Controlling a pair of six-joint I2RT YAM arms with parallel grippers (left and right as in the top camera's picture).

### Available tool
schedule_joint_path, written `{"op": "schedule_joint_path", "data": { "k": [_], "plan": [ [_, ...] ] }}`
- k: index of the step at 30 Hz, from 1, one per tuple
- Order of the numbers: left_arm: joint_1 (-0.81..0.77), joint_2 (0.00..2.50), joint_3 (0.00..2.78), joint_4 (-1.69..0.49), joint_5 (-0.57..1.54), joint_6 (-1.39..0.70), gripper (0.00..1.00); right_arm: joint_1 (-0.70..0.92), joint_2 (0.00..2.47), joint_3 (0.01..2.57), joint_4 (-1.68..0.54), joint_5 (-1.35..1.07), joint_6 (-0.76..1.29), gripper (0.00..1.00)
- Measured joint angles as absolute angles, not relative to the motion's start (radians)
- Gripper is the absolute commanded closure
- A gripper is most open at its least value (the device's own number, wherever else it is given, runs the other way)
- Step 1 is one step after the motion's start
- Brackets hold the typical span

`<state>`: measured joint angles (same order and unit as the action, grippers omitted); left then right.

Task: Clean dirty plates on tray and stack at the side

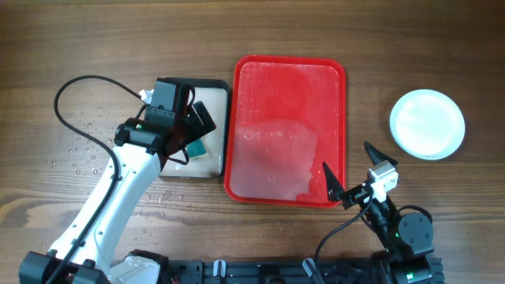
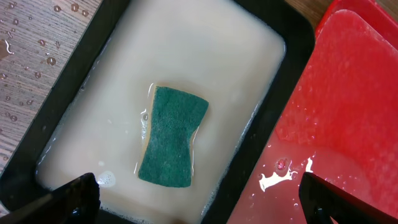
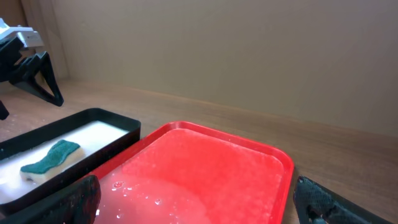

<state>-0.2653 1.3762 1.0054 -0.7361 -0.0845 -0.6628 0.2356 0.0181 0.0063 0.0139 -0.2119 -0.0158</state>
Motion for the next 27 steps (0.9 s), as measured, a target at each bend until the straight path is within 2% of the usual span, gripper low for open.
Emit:
{"op": "schedule_joint_path", "data": {
  "k": [10,17,23,27],
  "plan": [
    [-0.266,1.374,1.005,-0.736,-0.084,-0.663,0.0,0.236,0.018,0.006,0.014,-0.212,-0.012,0.0],
    [-0.306,1.04,0.893,-0.817,-0.138,-0.592,0.0,0.236,0.015,0.006,0.014,-0.208,-0.012,0.0],
    [-0.157,0.606,0.558,-0.353,-0.111,-0.571,0.0,0.236,0.014,0.006,0.015,-0.208,-0.012,0.0],
    [-0.074,0.303,0.326,-0.242,-0.065,-0.569,0.0,0.236,0.013,0.006,0.016,-0.208,-0.012,0.0]
  ]
}}
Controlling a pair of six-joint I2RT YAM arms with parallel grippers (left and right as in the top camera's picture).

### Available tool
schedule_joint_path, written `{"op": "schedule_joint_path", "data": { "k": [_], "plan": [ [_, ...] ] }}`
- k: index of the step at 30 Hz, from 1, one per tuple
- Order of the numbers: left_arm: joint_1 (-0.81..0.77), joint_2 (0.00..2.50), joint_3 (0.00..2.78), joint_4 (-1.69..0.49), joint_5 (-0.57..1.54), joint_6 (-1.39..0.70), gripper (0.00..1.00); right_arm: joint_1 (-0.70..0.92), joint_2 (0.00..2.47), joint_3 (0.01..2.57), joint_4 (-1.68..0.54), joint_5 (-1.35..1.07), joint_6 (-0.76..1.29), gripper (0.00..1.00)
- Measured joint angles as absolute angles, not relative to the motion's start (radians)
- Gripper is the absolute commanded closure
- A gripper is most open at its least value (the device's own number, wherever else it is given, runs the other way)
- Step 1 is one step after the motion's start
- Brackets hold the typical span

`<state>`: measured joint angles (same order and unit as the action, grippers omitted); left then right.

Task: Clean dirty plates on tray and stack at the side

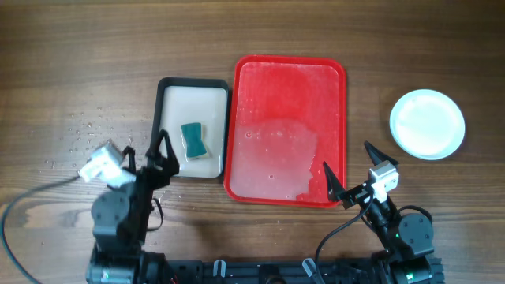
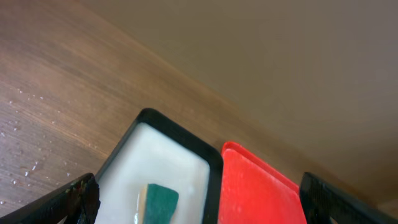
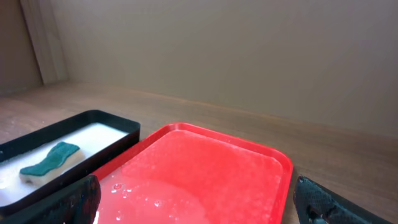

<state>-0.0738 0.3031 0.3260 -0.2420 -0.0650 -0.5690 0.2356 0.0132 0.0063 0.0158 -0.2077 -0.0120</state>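
The red tray lies mid-table, carrying only a film of soapy water. A white plate rests on the table to its right. Left of the tray, a black basin of milky water holds a green sponge, which the left wrist view also shows as the sponge. My left gripper is open at the basin's near left corner, holding nothing. My right gripper is open at the tray's near right corner, and in its own view the right gripper faces across the tray.
Water drops speckle the wood left of the basin. Both arm bases sit at the near edge of the table. A plain wall stands behind the far edge in both wrist views.
My left arm was stretched over the basin with its open gripper above the sponge; it now sits back at the near left. The sponge lies in the basin. The right arm has not moved.
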Motion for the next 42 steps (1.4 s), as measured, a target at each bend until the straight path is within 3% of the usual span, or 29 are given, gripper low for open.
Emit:
{"op": "schedule_joint_path", "data": {
  "k": [6,13,42],
  "plan": [
    [-0.021,0.02,0.144,-0.187,-0.051,-0.532,0.0,0.236,0.013,0.006,0.015,-0.208,-0.012,0.0],
    [-0.017,0.013,0.014,-0.073,-0.038,-0.51,0.0,0.236,0.013,0.006,0.015,-0.208,-0.012,0.0],
    [-0.017,0.013,0.013,-0.073,-0.038,-0.498,0.0,0.236,0.013,0.006,0.015,-0.208,-0.012,0.0]
  ]
}}
